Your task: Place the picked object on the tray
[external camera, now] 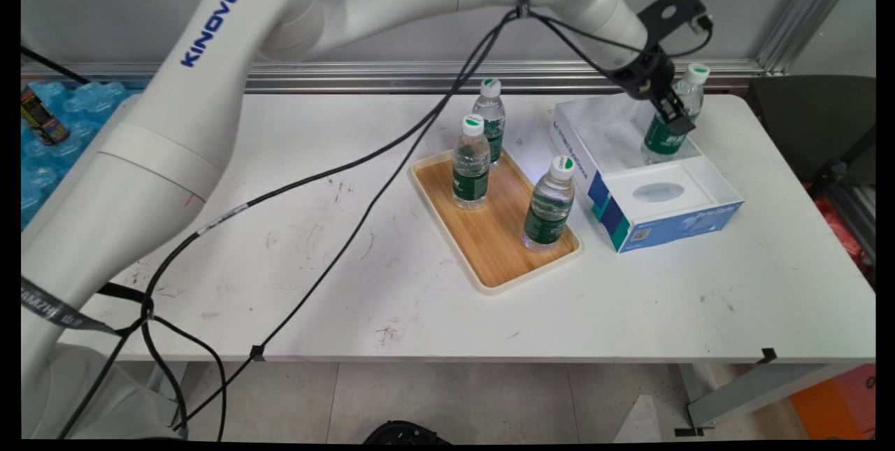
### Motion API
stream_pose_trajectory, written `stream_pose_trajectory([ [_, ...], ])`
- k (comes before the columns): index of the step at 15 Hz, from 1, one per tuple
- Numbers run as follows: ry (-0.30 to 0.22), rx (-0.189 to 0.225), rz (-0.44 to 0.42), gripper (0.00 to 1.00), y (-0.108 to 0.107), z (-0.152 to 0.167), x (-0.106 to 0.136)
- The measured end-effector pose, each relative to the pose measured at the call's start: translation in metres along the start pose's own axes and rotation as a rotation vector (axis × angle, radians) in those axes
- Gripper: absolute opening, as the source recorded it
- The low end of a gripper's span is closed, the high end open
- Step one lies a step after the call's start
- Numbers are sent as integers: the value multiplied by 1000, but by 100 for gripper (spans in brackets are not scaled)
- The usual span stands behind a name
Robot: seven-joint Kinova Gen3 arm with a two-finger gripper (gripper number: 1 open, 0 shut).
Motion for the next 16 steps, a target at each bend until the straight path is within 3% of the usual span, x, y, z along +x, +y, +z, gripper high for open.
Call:
stream_pose_trajectory([
  [8,22,22,24,0,23,-93,42],
  [16,2,44,30,0,43,-200,52],
])
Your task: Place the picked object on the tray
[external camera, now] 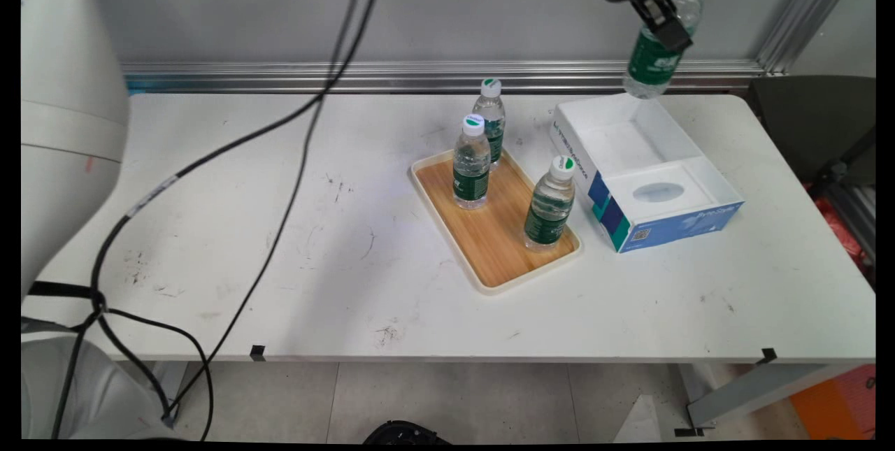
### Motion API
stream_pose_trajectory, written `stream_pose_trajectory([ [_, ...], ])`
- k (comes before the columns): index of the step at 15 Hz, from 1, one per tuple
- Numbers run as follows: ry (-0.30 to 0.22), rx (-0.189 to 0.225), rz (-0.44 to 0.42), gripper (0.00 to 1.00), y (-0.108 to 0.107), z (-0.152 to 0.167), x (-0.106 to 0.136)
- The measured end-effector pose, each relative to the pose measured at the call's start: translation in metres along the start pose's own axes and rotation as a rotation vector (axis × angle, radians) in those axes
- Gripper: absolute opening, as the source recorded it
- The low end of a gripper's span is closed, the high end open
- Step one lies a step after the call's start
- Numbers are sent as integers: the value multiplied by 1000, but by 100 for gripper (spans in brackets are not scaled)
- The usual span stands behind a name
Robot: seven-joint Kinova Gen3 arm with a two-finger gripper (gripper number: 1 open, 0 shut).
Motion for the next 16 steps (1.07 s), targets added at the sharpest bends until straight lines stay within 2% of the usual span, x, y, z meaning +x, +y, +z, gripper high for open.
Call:
stream_pose_trajectory([
  [7,-43,-34,-31,0,13,-82,-29],
  [11,-85,-68,-30,0,22,-132,-64],
  [16,-124,-108,3,0,34,-171,-106],
])
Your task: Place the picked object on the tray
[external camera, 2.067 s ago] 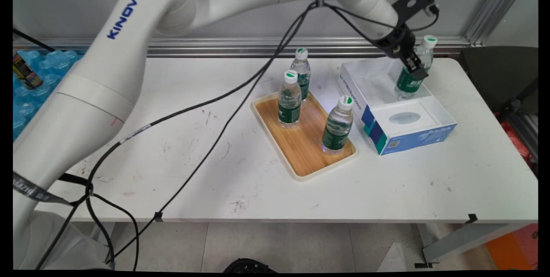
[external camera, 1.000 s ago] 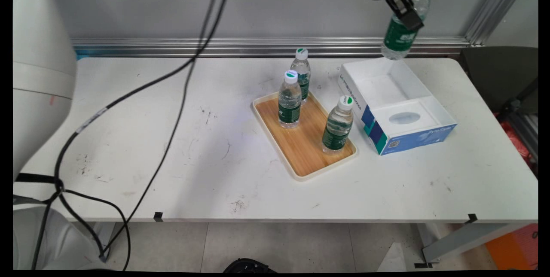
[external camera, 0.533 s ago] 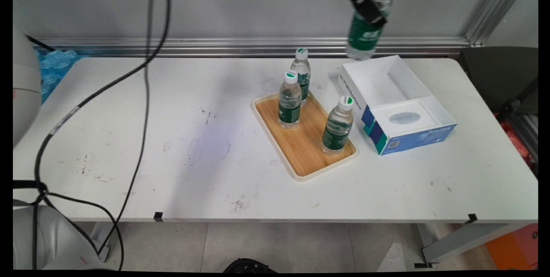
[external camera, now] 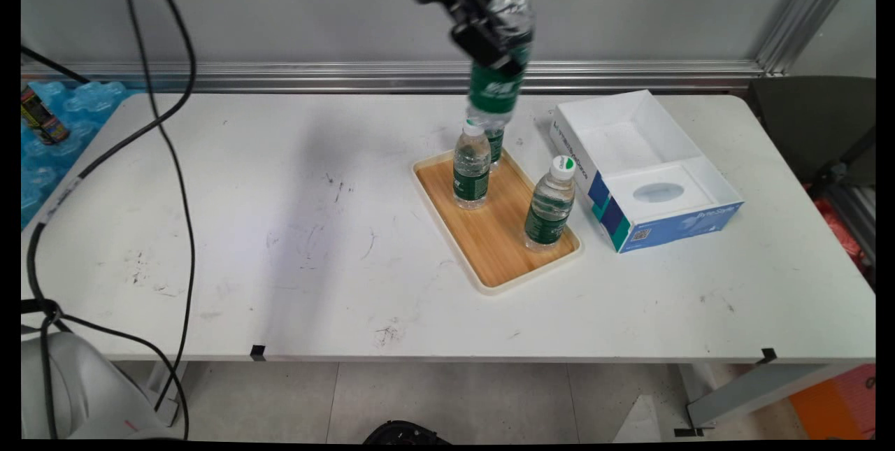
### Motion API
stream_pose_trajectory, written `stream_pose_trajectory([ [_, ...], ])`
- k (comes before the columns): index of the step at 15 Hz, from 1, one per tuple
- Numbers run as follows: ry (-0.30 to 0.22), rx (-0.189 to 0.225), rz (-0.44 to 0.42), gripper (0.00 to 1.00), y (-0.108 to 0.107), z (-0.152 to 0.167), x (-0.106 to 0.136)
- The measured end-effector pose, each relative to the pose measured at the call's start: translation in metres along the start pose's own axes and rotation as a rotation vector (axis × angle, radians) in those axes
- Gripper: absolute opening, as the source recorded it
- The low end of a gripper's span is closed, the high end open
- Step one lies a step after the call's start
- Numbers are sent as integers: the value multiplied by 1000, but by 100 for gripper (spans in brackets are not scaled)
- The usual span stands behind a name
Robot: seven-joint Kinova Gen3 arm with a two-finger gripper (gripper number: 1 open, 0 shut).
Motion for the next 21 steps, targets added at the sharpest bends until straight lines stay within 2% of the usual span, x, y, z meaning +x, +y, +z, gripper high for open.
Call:
stream_pose_trajectory([
  [4,-18,-31,30,0,14,-7,-33],
  [9,-16,-61,54,0,31,10,-67],
  [15,-7,-56,57,0,39,67,-97],
  [21,-6,-36,47,0,37,119,-115],
])
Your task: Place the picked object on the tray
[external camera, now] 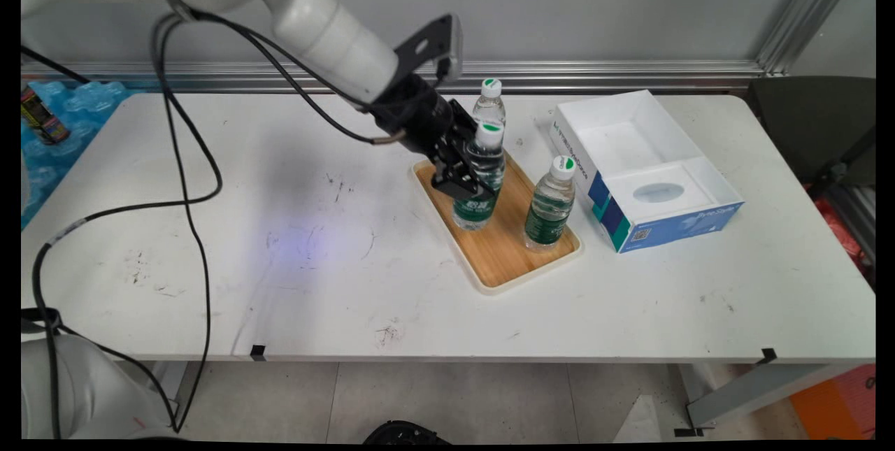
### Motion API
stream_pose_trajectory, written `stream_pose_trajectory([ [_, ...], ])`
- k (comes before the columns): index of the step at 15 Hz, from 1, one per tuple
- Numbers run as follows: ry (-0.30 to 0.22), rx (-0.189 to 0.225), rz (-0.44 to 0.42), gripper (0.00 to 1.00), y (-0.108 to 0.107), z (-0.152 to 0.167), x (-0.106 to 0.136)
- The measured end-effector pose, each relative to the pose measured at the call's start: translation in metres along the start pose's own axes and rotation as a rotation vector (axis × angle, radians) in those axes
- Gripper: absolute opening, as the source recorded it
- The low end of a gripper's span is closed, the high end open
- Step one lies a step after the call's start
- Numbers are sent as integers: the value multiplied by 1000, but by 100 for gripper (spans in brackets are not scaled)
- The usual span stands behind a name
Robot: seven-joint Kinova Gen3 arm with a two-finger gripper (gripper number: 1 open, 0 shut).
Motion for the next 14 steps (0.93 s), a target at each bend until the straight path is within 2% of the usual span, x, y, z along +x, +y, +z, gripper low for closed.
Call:
stream_pose_trajectory([
  [6,-4,11,-24,0,-2,42,-16],
  [14,2,31,-68,0,-4,71,-29],
])
